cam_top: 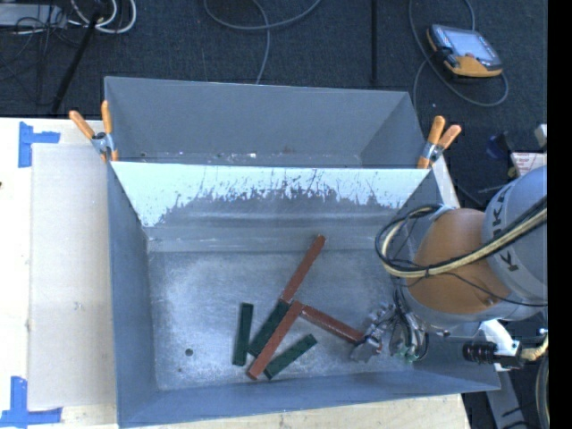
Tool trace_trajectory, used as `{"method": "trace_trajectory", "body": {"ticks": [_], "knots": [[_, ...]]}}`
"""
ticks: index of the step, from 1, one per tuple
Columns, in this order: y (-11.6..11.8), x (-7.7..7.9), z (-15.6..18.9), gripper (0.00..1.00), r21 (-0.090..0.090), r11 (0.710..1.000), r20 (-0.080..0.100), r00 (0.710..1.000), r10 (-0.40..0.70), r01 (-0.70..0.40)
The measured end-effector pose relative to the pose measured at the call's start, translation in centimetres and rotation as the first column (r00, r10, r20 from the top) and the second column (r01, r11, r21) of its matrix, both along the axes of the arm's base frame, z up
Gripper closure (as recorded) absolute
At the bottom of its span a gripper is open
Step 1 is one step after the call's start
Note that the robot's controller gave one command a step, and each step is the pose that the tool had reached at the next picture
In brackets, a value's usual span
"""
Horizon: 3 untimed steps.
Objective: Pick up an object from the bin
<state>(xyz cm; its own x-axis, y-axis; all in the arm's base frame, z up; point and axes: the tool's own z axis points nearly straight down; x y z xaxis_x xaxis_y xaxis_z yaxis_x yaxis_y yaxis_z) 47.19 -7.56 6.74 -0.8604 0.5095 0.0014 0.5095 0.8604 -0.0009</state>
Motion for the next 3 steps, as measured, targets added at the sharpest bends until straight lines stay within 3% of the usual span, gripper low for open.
{"method": "trace_trajectory", "body": {"ticks": [2, 3], "knots": [[-0.1, -0.1, 1.8, 1.00, 0.000, 1.000, 0.001, 1.000, 0.004, -0.004], [-0.1, 0.0, 7.1, 1.00, -0.001, 1.000, 0.005, 1.000, 0.008, -0.008]]}}
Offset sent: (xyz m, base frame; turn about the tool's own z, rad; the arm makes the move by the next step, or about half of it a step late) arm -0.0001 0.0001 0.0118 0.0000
